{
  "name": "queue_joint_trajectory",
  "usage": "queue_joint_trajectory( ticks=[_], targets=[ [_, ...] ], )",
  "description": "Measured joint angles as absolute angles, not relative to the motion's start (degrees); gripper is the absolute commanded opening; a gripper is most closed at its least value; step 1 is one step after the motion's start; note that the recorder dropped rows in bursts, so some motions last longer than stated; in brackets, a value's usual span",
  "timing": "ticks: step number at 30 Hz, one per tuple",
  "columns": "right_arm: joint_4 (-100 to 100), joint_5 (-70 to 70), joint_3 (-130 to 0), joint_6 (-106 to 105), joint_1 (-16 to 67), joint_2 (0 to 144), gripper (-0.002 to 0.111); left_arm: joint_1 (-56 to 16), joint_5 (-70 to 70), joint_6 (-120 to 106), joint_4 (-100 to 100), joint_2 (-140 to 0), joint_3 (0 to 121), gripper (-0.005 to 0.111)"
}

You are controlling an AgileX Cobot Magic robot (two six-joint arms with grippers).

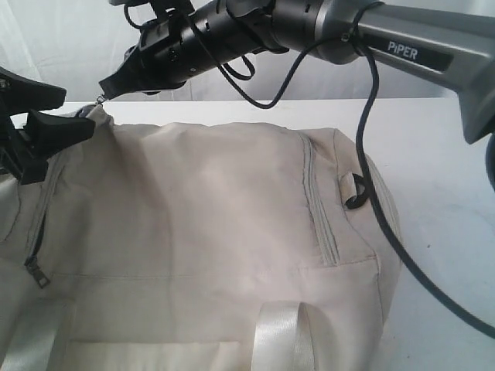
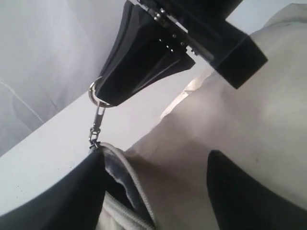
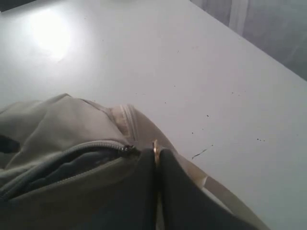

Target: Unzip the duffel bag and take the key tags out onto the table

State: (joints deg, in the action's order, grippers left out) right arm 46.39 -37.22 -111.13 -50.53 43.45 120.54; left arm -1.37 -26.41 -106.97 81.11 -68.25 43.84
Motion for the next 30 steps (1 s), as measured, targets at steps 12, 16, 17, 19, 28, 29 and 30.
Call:
queue_joint_trajectory(
  ticks=[12,16,17,19,28,29,30],
  targets=[
    [49.9,-37.0,-111.1,-50.5,43.4,120.5,0.000,-1.4,-27.9,-112.1,90.3,-74.4,43.8,0.053],
    [50.0,-36.9,-111.1,-50.5,43.4,120.5,0.000,-1.4,-27.5,-112.1,90.8,-76.5,43.8,0.049],
    [50.0,-36.9,-111.1,-50.5,43.4,120.5,0.000,-1.4,-27.3,-112.1,91.3,-76.9,43.8,0.049],
    [50.0,-36.9,-111.1,-50.5,43.4,120.5,0.000,-1.4,-26.5,-112.1,92.5,-77.9,43.8,0.049],
    [50.0,-36.8,-111.1,-50.5,43.4,120.5,0.000,-1.4,-24.5,-112.1,94.8,-79.6,43.8,0.021],
    [50.0,-36.8,-111.1,-50.5,43.4,120.5,0.000,-1.4,-24.3,-112.1,94.8,-79.6,43.8,0.017],
    [50.0,-36.7,-111.1,-50.5,43.4,120.5,0.000,-1.4,-24.2,-112.1,94.9,-79.7,43.8,0.012]
  ],
)
